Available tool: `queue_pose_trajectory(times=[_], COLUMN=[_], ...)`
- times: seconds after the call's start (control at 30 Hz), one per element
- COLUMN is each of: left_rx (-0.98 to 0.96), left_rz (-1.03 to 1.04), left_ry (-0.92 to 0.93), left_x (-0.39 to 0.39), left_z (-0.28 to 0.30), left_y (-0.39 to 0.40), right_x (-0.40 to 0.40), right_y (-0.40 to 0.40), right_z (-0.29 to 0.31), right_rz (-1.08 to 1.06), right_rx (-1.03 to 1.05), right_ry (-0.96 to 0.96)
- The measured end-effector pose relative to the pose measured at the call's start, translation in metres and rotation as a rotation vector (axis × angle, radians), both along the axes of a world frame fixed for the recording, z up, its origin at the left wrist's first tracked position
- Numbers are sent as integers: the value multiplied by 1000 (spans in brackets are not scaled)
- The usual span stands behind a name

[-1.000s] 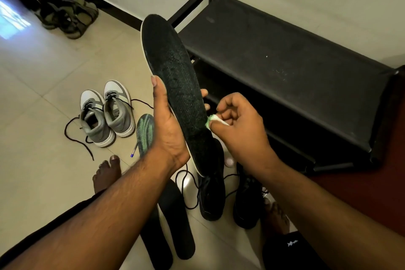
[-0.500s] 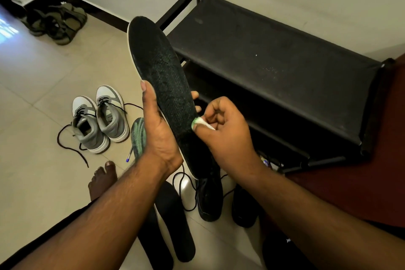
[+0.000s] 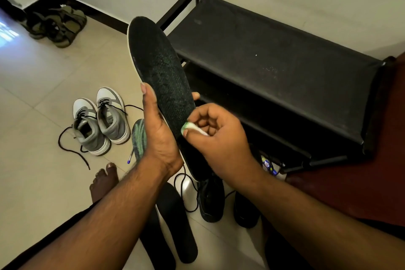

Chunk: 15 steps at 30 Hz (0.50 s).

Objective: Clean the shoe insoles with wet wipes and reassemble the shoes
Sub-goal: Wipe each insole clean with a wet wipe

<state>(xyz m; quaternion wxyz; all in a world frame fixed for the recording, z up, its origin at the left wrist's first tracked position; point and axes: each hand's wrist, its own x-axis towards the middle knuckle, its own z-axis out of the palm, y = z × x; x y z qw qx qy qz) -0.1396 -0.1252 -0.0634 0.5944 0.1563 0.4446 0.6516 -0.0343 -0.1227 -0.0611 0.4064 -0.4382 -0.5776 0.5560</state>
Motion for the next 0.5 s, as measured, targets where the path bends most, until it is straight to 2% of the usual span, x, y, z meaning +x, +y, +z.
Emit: queue_pose_trajectory(times=[0.1,0.33,0.5], left_rx=[-2,79,30], left_rz=[-3,-41,-50], left_ry=[30,-52,27], left_x=[1,-1,1], left_z=[0,-5,-2], left_y=[-1,2,-2], right_x=[0,10,-1], right_y=[-4,16,-4], right_z=[5,-10,5], right_rz=[72,-181,17], right_rx=[44,-125,-65], right_ry=[-17,-74,71])
